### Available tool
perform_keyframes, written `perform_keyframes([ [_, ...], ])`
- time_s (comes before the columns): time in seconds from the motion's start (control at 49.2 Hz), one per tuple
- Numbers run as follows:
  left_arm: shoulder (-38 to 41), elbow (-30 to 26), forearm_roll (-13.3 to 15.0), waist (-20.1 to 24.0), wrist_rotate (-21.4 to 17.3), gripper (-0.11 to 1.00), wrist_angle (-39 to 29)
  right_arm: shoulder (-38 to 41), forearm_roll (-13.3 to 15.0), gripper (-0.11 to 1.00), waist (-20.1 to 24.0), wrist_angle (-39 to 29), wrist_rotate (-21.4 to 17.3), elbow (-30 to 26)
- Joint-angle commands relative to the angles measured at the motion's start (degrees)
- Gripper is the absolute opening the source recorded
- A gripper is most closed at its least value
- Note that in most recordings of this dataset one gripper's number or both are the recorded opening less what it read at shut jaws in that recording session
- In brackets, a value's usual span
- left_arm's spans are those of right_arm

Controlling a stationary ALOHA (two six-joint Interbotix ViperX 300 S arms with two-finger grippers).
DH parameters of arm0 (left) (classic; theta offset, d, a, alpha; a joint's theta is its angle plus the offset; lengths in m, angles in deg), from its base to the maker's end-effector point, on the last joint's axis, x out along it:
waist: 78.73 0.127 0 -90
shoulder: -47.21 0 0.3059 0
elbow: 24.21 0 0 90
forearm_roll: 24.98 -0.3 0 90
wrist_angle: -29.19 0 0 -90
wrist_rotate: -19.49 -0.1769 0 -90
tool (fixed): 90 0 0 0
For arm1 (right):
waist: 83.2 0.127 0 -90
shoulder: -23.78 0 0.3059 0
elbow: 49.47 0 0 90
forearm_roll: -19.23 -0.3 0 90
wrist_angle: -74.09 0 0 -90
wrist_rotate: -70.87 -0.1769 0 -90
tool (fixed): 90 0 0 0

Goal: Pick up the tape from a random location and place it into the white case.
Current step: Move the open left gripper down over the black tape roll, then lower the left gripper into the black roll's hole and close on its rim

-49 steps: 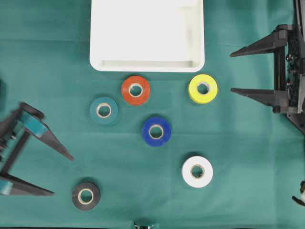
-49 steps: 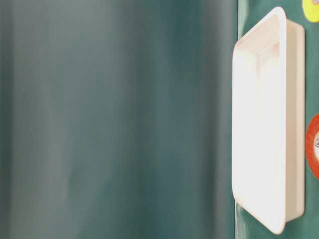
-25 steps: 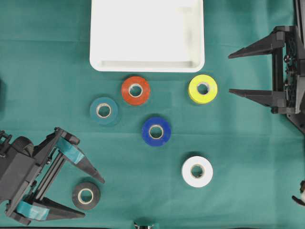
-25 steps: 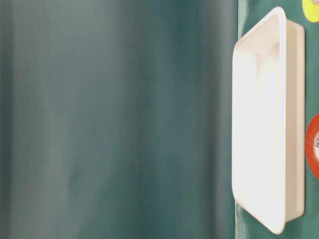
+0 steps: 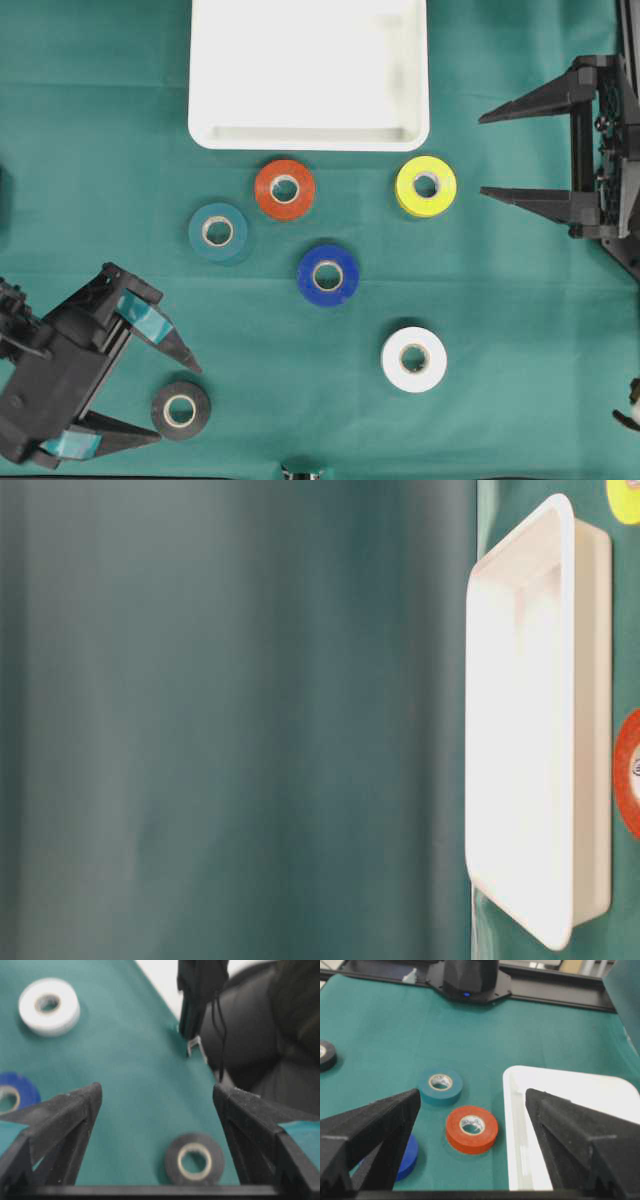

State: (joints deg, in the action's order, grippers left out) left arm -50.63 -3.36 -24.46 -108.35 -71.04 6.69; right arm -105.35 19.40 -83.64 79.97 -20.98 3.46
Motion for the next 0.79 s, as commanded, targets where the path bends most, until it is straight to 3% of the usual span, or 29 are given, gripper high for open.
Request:
perform_keyframes([
  [0.0, 1.05, -4.04, -0.09, 0.09, 0.09, 0.99, -5.45, 0.35, 0.00, 0.92, -0.09, 0.18, 0.00, -1.49],
  [0.386, 8.53, -14.06, -0.26, 1.05, 0.09, 0.99, -25.22, 0.35, 0.00, 0.92, -0.09, -0.70, 0.00, -1.58],
  [0.772, 9.84, -15.38, -0.35, 1.05, 0.18, 0.99, -26.98, 0.35, 0.00, 0.92, -0.09, -1.23, 0.09, -1.58],
])
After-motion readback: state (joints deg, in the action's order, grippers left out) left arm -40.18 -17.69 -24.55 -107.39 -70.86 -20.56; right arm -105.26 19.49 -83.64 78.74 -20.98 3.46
